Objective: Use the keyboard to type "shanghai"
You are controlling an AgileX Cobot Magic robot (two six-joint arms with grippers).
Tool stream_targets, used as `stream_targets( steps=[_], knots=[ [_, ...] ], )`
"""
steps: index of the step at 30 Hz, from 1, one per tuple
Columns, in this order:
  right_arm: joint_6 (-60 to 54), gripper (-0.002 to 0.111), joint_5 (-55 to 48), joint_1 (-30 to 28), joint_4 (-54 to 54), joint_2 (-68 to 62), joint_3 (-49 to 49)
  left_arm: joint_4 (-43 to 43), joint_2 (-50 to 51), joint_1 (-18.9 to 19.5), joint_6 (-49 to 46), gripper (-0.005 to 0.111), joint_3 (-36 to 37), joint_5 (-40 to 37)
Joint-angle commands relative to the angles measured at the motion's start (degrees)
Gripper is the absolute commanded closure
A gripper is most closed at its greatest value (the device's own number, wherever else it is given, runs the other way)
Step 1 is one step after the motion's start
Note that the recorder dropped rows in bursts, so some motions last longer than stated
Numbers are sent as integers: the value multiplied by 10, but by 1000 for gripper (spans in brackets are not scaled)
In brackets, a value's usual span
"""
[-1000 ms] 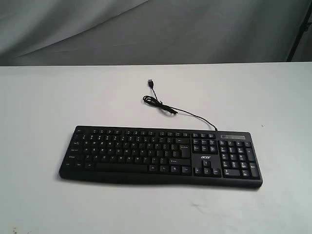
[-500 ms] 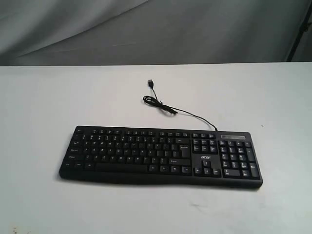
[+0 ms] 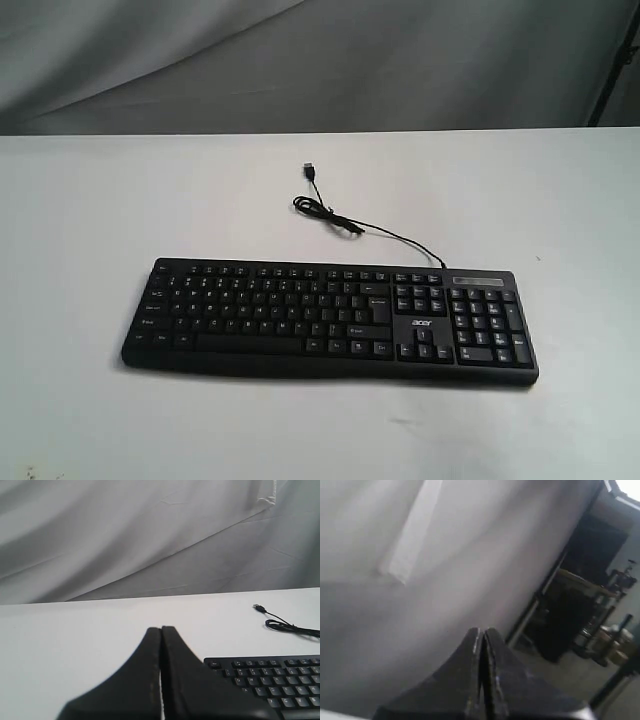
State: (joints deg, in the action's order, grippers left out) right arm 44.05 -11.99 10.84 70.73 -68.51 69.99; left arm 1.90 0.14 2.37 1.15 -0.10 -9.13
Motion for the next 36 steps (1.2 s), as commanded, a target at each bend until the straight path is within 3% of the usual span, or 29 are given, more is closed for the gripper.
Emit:
stream_targets(
  steps=[1,4,8,10,14,23,27,31,36],
  knots=[
    [-70,108,-172,33,-31,-99,5,0,-1,-4,2,107,1,3],
    [-242,108,-178,31,-245,-159,5,0,-1,-4,2,107,1,3],
    [-633,108,-216,39,-626,-222,15,0,-1,-4,2,107,1,3],
    [-771,108,-256,46,-767,-241,27,0,-1,-4,2,107,1,3],
    [-911,108,-295,93,-952,-279,53,0,-1,-4,2,107,1,3],
    [-920,108,-294,292,-966,-392,151,0,-1,-4,2,107,1,3],
    [-917,108,-294,355,-966,-465,202,0,-1,-4,2,107,1,3],
    [-917,108,-294,401,-966,-534,267,0,-1,-4,2,107,1,3],
    [-911,108,-294,418,-974,-608,338,0,-1,-4,2,107,1,3]
  ],
)
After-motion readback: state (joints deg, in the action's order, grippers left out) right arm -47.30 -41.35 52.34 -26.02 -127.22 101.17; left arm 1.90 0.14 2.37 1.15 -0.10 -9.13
